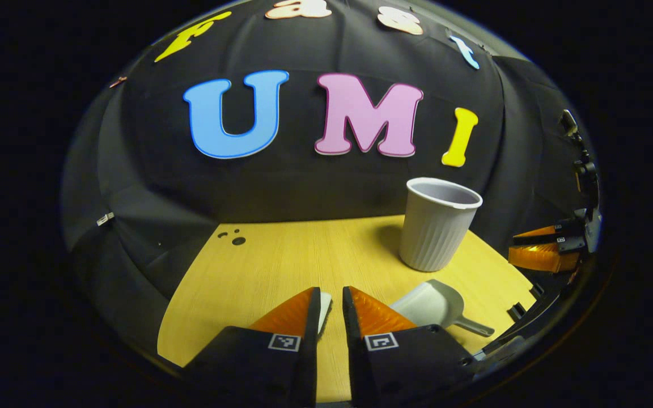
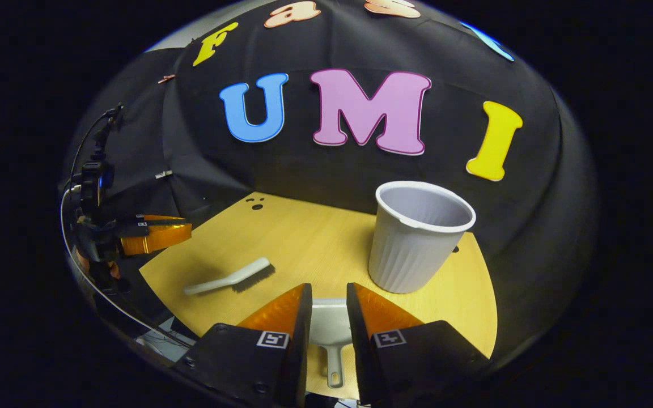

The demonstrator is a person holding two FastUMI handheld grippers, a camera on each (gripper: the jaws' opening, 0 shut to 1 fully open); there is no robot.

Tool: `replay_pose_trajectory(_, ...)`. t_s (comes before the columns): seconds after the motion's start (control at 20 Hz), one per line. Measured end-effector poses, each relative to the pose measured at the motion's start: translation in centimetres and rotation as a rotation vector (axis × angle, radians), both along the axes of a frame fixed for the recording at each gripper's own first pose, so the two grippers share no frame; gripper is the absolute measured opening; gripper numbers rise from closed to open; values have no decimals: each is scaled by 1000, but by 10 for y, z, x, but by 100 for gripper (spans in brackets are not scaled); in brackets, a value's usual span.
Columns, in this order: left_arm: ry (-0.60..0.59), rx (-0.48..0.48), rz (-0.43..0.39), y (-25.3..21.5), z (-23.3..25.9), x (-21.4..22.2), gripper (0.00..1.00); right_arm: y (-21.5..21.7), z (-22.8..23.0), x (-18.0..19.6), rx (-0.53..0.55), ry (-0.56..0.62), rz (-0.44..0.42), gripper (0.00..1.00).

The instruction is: Pick up the small broom and dustpan from the desktop, sweep the trash into the dustpan with the broom, and then empty the trash into the garbage bin.

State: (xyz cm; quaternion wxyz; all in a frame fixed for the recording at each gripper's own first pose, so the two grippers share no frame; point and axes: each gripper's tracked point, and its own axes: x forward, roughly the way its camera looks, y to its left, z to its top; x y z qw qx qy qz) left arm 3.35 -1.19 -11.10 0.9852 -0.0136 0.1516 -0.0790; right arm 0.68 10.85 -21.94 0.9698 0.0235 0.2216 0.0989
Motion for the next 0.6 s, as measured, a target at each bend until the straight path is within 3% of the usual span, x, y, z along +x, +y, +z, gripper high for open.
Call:
replay_pose_trajectory(0.15,-25,-9,12,1,0,-6,27,-2,13,4,-6,-44,-19,39)
replay_pose_trajectory(0.2,-30,-20,14,1,1,-8,27,-1,17,3,-8,-51,-24,45)
replay_pose_trajectory(0.25,-33,-33,12,-1,2,-12,27,2,20,2,-13,-57,-22,39)
replay_pose_trajectory(0.6,-32,-21,26,-6,5,-9,26,1,24,1,-8,-71,6,42)
